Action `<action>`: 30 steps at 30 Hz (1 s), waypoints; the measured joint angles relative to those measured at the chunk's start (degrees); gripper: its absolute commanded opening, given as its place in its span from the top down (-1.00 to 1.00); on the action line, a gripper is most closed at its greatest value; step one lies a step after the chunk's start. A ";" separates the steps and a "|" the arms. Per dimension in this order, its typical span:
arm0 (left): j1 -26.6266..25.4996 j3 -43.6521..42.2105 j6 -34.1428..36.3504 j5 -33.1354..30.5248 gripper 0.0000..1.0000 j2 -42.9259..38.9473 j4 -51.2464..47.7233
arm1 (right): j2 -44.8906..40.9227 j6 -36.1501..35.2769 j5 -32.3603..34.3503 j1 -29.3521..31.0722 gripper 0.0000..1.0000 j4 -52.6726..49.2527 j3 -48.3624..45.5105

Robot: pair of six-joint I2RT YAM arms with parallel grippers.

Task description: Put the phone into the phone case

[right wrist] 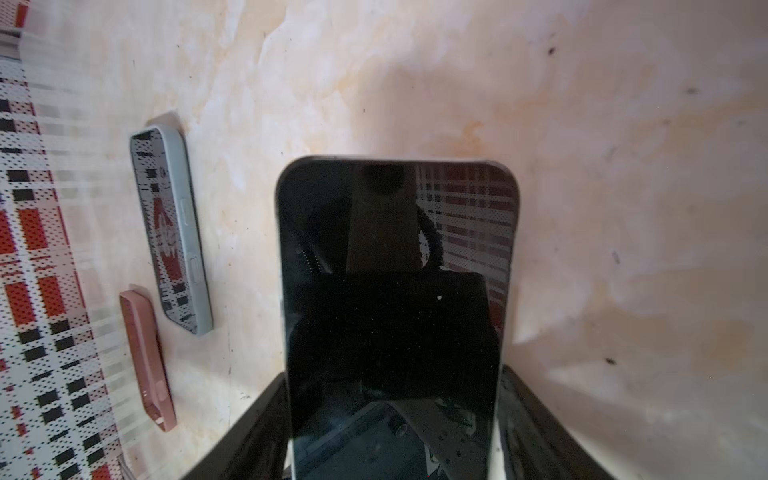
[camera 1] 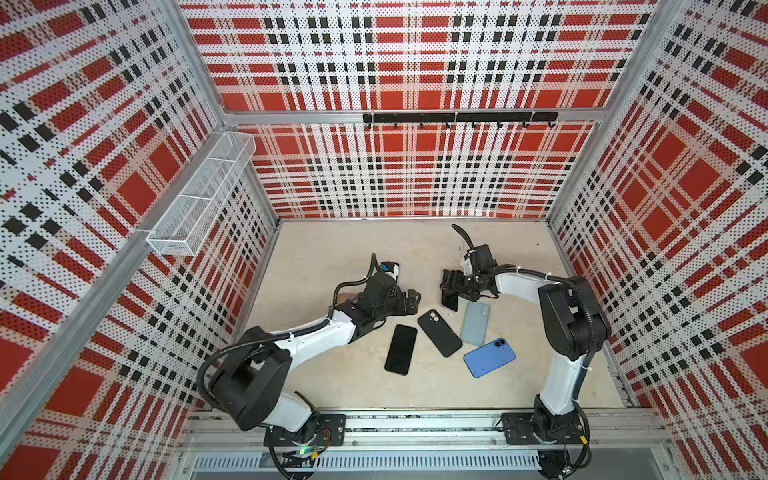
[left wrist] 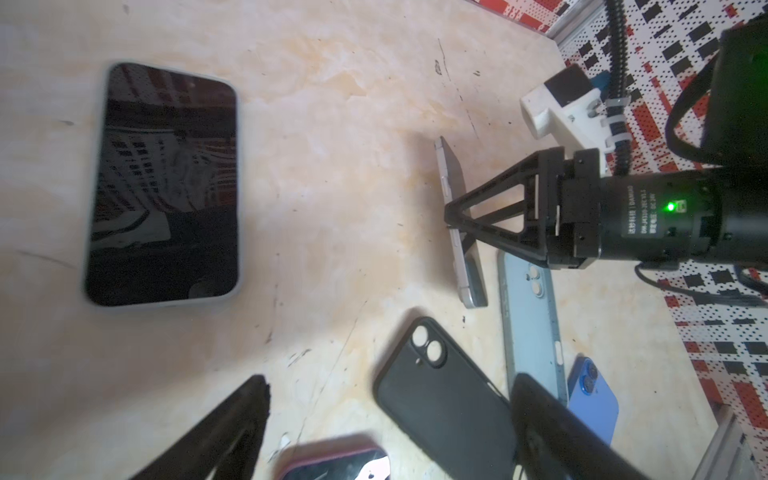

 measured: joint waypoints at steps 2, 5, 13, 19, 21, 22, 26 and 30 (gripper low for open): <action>-0.76 1.64 -0.59 0.76 -0.74 3.63 2.21 | -0.02 0.63 -0.98 -0.44 -0.26 1.60 -0.59; -1.88 4.96 -1.40 1.77 -0.69 8.87 4.83 | -0.02 1.55 -2.14 -0.81 -0.26 3.82 -1.46; -4.48 11.10 -3.72 2.89 -0.54 18.91 9.90 | -0.02 3.61 -4.15 -1.62 -0.26 8.09 -3.06; -4.94 13.77 -5.03 3.72 -0.38 23.28 10.88 | -0.02 4.74 -5.25 -1.88 -0.26 9.60 -3.63; -4.98 14.34 -5.31 3.78 -0.32 24.11 11.08 | -0.02 5.18 -5.53 -2.01 -0.26 10.12 -3.80; -5.03 14.53 -5.46 3.76 -0.31 24.37 11.15 | -0.02 5.51 -5.70 -2.08 -0.26 10.45 -3.91; -5.18 15.08 -5.68 3.54 -0.21 25.70 11.65 | -0.02 6.62 -6.58 -2.34 -0.26 11.78 -4.07; -5.22 15.10 -5.66 3.32 -0.06 27.08 12.20 | -0.02 8.15 -7.32 -2.47 -0.26 13.77 -4.35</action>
